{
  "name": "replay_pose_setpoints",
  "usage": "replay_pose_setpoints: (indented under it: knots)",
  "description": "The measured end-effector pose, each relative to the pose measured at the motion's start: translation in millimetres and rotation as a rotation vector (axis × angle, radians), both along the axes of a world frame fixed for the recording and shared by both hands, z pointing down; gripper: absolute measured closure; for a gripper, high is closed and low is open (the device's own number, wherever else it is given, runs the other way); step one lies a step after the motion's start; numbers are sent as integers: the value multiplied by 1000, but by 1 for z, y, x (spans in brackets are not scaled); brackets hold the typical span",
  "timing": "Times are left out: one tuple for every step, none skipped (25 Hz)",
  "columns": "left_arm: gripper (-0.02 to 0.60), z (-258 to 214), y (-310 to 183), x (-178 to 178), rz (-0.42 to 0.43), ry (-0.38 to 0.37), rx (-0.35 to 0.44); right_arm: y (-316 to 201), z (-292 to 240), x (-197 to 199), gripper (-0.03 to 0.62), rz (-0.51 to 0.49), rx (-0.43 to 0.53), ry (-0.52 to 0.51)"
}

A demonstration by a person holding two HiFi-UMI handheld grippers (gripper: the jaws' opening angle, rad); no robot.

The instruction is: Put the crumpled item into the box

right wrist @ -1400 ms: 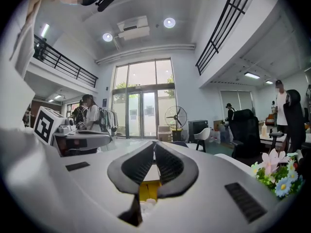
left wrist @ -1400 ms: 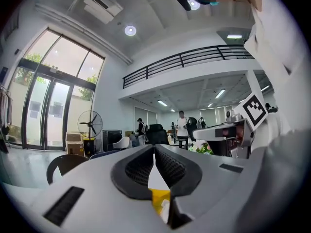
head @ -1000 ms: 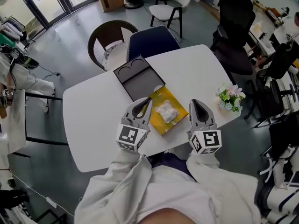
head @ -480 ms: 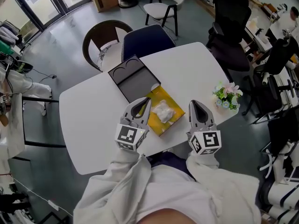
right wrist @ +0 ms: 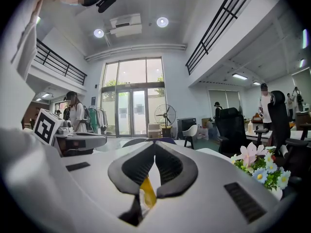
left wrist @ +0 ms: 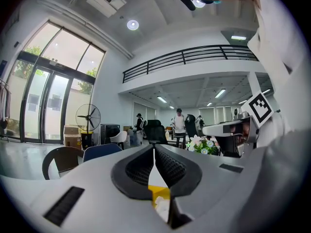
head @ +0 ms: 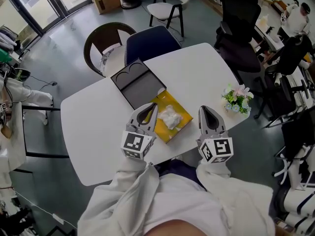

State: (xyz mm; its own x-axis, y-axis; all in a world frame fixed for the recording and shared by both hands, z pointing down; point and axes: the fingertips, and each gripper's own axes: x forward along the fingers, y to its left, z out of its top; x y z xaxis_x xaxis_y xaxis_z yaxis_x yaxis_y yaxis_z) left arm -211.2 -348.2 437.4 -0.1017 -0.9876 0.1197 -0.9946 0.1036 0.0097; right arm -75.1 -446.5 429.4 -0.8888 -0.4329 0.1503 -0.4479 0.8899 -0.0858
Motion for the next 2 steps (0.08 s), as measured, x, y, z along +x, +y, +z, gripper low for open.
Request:
replay_pose_setpoints:
  knots:
    - [558,0,0,0,0,1,-1,0,0,1,559,1,-1,1]
    - [558,1,1,0,0,3,-2,1,1,1,559,2,-2,2]
